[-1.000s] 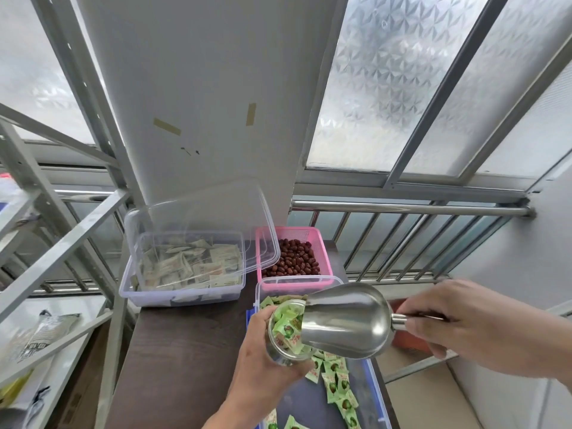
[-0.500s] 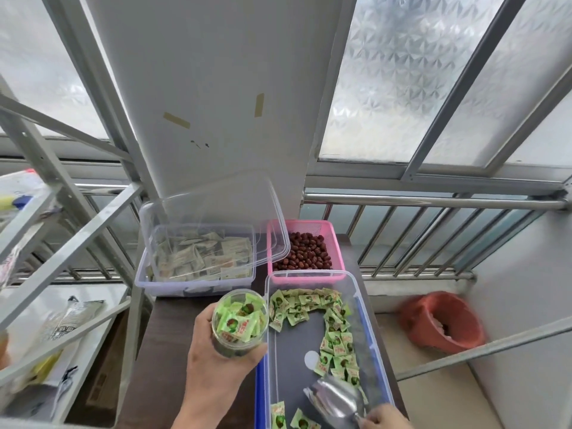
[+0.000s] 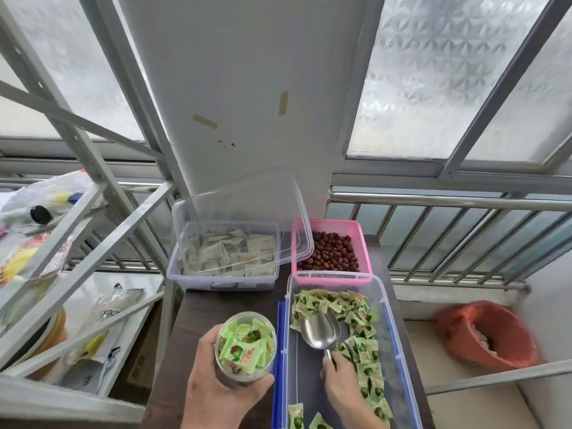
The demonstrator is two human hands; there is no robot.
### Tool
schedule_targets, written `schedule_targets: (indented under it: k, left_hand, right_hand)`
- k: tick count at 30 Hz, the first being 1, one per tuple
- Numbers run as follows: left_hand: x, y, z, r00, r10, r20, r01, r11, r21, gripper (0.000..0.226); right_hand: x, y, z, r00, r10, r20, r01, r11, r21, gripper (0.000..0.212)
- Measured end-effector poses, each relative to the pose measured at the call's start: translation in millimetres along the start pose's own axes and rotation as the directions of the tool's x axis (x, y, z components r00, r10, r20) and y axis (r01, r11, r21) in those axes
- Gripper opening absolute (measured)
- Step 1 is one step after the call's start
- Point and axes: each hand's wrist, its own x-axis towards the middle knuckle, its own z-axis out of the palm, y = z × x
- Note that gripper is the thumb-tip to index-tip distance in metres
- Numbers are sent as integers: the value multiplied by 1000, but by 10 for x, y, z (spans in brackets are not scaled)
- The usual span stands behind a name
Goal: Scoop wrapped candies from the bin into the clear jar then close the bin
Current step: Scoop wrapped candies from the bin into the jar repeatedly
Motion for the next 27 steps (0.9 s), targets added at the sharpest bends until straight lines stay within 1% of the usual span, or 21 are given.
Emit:
schedule_targets:
  k: [5,8,12,15,18,20,22,24,27]
  left_hand:
    - [-39,45,-46,1000,-16,13,16,999,42,114]
    - [-9,112,-26,999,-27,22,25,998,50,114]
    - [52,126,69,997,-14,73,13,1000,21,105]
    - [101,126,179,987,28,157,-28,1000,-2,101]
    - [165,108,320,973,59,224,-51,998,-41,94]
    - [199,112,426,959,71,274,-54,996,-69,93]
    - [229,136,529,952,79,296,-53,994,-96,92]
    - [251,173,625,944,81,319,-48,993,-111,93]
    - [268,210,745,932,121,342,-87,990,-115,92]
  right_hand:
    - [24,13,-8,998,-42,45,40,998,46,30]
    - [-76,87,-167,994,-95,52,92,994,58,34]
    - [-335,131,-660,983,-180,44,182,981,-65,45]
    - [-601,22,-1229,970,-232,77,243,951,-192,48]
    - [-951,-276,-1890,955,-269,123,295,901,-318,30]
    - [-1217,-594,-2297,947,-294,130,321,847,-423,22]
    - [-1498,-990,-2581,926,-357,123,366,768,-526,21]
    - [-1724,-1395,-2686,903,-398,164,413,696,-588,22]
    - [-1820,-1711,-2636,905,-344,249,416,599,-684,31]
